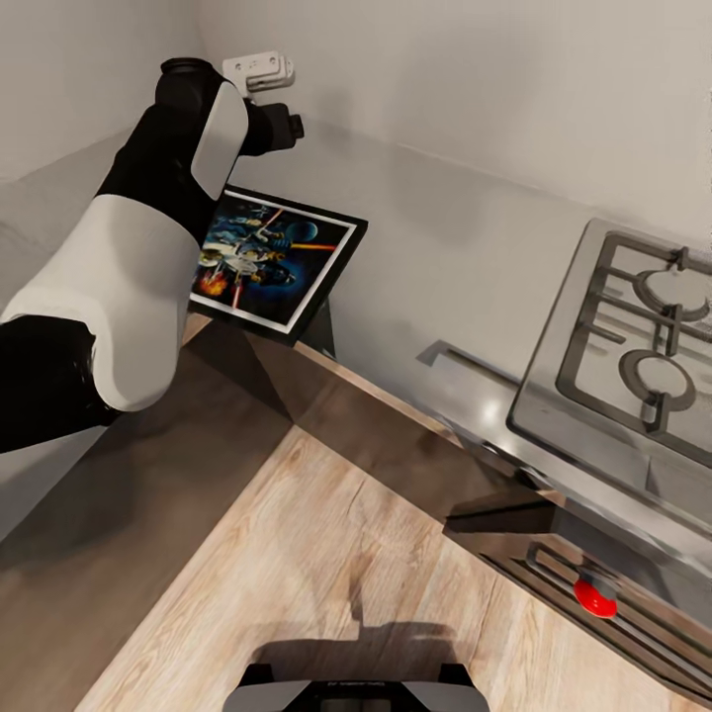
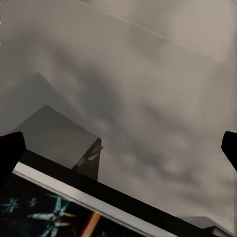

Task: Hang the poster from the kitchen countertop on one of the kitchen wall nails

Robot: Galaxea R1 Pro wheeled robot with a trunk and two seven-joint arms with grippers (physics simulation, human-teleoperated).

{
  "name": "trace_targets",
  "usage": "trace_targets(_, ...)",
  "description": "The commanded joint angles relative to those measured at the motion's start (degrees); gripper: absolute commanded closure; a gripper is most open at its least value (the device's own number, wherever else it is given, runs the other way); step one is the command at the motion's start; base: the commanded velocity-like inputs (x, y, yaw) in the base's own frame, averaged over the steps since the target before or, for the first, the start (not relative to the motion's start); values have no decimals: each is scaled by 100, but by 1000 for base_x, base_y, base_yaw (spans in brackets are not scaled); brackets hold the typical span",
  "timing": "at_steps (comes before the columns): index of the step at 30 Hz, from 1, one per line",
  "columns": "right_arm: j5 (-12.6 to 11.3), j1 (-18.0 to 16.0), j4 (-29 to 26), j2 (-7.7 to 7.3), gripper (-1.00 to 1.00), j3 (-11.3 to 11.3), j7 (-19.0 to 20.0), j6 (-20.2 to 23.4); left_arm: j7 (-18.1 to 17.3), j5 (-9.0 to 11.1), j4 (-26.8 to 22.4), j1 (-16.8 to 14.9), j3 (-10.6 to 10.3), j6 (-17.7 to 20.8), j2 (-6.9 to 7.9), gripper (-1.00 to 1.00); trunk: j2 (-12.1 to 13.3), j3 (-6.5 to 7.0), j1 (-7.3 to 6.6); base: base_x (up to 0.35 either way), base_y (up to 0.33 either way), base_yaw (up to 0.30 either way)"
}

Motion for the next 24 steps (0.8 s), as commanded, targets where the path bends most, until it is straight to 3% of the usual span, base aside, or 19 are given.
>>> trace_targets(1, -44, -8, 25, -1, -100, -28, 30, -21, 51, 61, -4, 0, -12, 16, 0, -100, -2, 7, 0, 0, 0, 0)
trace_targets(17, -44, -8, 25, 2, -100, -27, -39, -21, 42, 53, 8, 320, -4, 0, 0, -100, -2, 158, 0, 0, 0, 0)
trace_targets(24, -44, -8, 25, -2, -100, -29, -40, -19, 42, 51, 125, 462, -3, -303, 0, -100, -2, 219, 0, 0, 0, 0)
